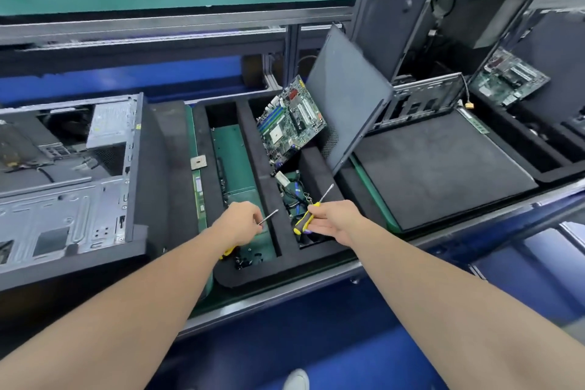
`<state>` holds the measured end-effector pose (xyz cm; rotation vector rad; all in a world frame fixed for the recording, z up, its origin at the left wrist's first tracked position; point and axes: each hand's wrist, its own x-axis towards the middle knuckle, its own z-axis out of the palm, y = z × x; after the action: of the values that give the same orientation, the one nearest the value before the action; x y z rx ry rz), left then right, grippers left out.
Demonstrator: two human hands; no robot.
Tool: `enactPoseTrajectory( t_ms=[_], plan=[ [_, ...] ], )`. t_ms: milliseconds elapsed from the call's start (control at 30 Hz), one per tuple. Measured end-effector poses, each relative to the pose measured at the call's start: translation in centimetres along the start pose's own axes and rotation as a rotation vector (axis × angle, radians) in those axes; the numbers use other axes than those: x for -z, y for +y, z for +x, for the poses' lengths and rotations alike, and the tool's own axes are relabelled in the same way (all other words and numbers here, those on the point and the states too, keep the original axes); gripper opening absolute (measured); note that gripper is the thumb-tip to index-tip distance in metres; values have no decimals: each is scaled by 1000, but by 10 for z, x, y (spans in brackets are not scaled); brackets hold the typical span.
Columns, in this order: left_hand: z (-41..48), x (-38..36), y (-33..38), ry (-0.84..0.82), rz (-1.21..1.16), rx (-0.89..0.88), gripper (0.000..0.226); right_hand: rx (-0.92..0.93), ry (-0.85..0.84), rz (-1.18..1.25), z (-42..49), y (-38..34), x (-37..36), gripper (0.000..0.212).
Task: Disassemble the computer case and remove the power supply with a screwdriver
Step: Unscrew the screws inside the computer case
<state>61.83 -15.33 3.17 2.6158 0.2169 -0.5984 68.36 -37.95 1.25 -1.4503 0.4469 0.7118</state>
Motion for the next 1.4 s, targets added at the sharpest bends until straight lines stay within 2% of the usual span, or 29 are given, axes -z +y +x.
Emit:
enactPoseTrajectory(
  t_ms=[167,300,433,600,700,867,967,1100,1167,1233,1333,1400],
  plan=[
    [6,6,13,58,-427,-2,7,-45,111,-7,-3,6,-1,24],
    [10,4,22,-23,-676,25,10,-71,153,-87,-10,9,-2,32],
    [10,-2,20,-84,-772,51,14,-72,193,-129,-16,10,-2,31],
    [8,-1,18,-73,-885,125,19,-35,263,-210,-21,7,-2,34],
    [4,8,18,-54,-944,151,18,48,390,-442,-22,5,-6,43],
    [-6,31,19,-15,-1030,169,16,299,562,-762,-19,-2,-18,48],
    [-11,49,20,57,-1115,138,14,428,422,-666,-18,-13,-39,41],
    [-19,79,11,271,-1224,86,7,438,-78,-354,-23,-31,-85,39],
    [-25,94,1,402,-1257,86,5,420,-257,-291,-30,-42,-108,39],
    [-32,106,-10,520,-1275,95,5,400,-396,-257,-36,-50,-127,31],
    [-51,121,-29,663,-1354,76,3,416,-545,-220,-48,-56,-158,22],
    [-68,130,-44,730,-1432,37,15,470,-546,-183,-55,-59,-179,17]
  ],
)
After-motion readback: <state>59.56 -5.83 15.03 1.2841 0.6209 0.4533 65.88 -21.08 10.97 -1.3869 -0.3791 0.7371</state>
